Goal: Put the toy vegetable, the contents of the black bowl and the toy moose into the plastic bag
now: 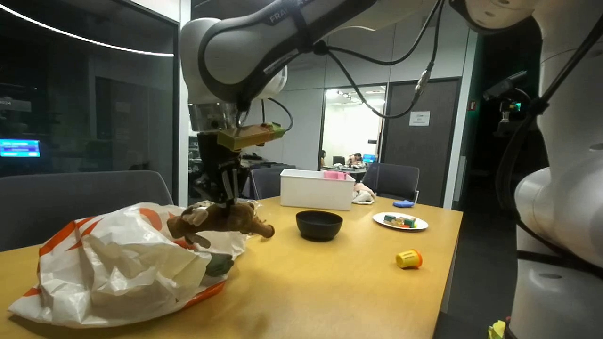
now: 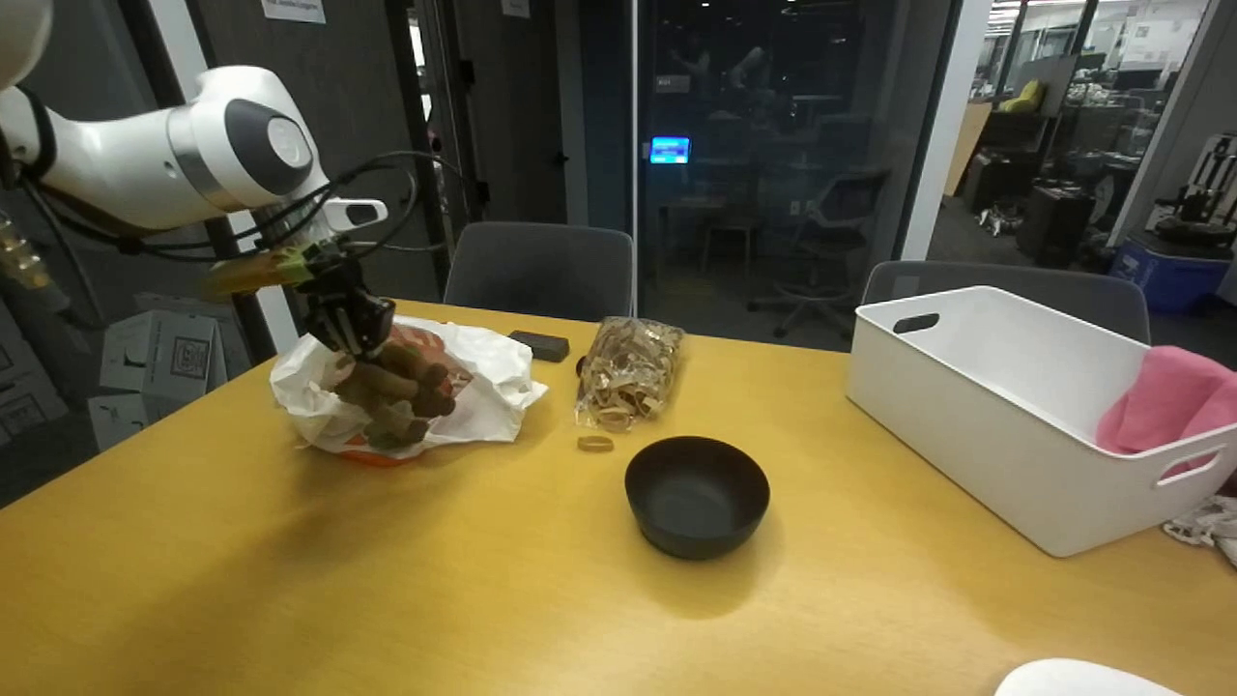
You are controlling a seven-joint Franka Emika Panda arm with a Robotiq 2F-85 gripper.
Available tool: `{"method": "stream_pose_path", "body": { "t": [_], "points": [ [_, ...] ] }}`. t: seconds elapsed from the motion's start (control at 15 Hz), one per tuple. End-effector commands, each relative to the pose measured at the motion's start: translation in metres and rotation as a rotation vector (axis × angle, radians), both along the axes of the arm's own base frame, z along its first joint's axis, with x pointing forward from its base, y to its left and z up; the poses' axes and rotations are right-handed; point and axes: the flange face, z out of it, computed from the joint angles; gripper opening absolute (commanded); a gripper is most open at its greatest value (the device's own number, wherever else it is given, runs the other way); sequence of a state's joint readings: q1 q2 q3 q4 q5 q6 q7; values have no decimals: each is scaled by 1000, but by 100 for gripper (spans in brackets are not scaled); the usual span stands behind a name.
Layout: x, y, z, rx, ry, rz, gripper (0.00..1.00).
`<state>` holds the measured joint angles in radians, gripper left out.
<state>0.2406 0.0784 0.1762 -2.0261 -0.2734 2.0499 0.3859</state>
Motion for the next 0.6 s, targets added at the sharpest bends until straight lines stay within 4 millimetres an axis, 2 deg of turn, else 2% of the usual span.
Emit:
{"method": "stream_pose_path", "body": {
  "t": [0.0,0.2,0.27,0.53],
  "points": [
    [-29,25,29,26,-30,33,3],
    [-30,40,23,86,-32,66,2],
    [-17,19,19,88,-41,58,2],
    [0,12,0,119,-115,82,3]
  ]
}}
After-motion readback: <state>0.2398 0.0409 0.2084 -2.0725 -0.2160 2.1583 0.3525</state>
